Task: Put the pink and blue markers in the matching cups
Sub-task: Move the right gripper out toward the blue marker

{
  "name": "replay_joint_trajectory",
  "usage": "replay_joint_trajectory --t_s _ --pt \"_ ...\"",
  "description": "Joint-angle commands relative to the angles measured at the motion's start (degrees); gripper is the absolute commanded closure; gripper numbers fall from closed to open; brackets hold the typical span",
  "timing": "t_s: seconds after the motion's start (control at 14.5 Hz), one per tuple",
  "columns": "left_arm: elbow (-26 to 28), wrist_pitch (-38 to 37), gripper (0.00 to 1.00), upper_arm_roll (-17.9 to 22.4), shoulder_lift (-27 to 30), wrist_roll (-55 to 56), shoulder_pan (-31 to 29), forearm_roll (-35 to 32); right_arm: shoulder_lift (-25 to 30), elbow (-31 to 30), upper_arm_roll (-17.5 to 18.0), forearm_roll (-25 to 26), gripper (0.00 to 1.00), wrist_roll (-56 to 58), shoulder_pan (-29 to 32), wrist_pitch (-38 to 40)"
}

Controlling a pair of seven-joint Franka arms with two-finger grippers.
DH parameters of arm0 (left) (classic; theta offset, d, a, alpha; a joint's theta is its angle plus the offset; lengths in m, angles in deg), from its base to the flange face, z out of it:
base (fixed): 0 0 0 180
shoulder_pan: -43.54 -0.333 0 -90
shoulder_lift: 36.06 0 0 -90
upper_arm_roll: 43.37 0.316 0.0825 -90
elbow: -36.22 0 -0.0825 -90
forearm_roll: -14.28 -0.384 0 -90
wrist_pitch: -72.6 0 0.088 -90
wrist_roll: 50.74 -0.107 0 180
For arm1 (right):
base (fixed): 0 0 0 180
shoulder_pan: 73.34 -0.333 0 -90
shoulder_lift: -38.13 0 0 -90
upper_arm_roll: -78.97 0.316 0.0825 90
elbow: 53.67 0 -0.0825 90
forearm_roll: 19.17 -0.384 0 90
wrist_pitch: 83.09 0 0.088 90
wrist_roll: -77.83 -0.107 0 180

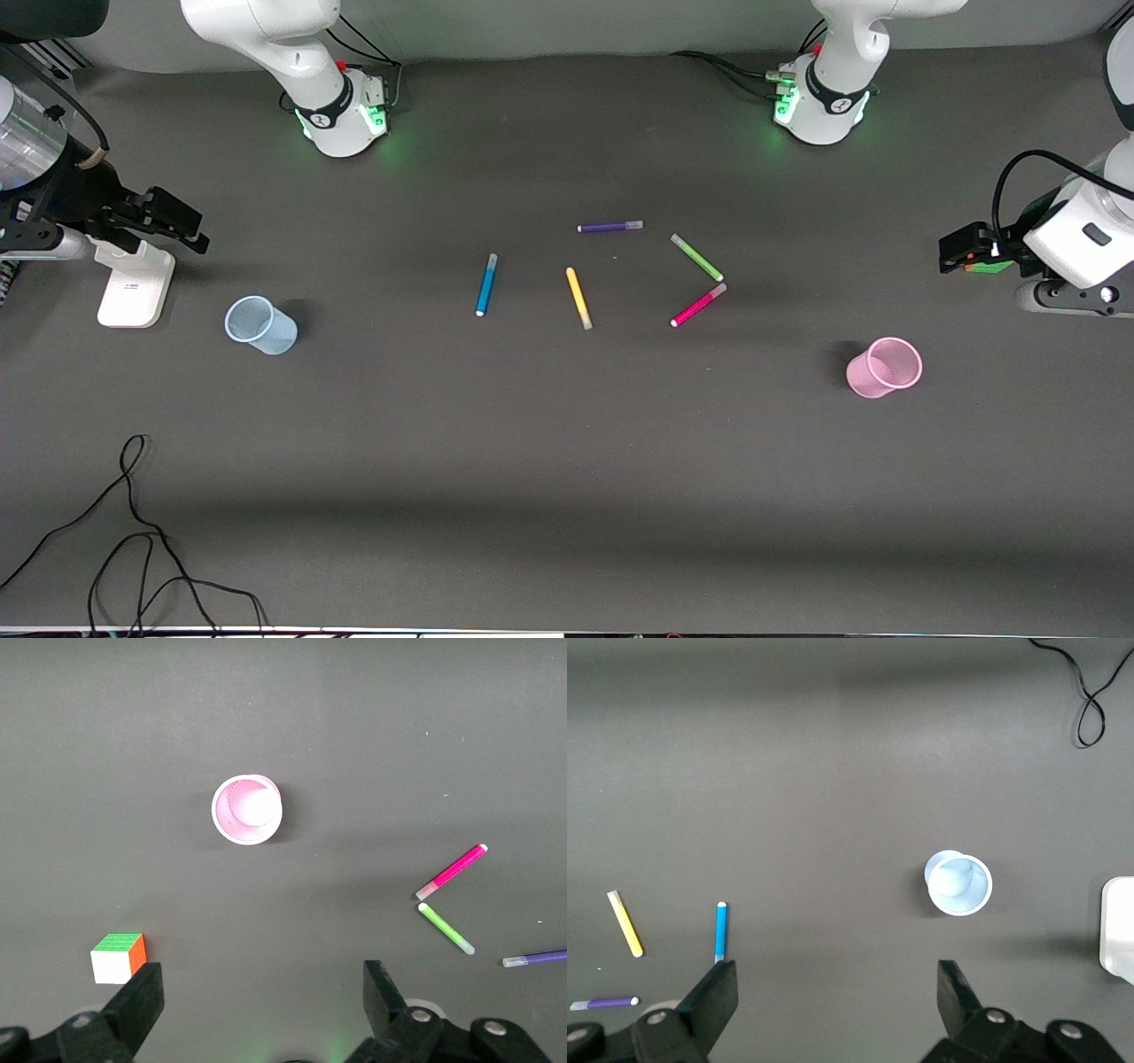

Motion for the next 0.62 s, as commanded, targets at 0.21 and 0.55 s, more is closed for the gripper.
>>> replay_joint_trajectory --t_s 0.21,0.55 --pt "0.9 -1.1 0.00 0.5 1.8 0.1 0.2 -0.2 -1.5 1.3 0.3 1.7 0.00 0.4 -0.7 1.4" --pt "0.5 -1.1 0.00 0.5 1.1 0.1 0.2 -0.1 -6.8 1.5 4.2 1.4 0.00 -1.6 -0.8 0.6"
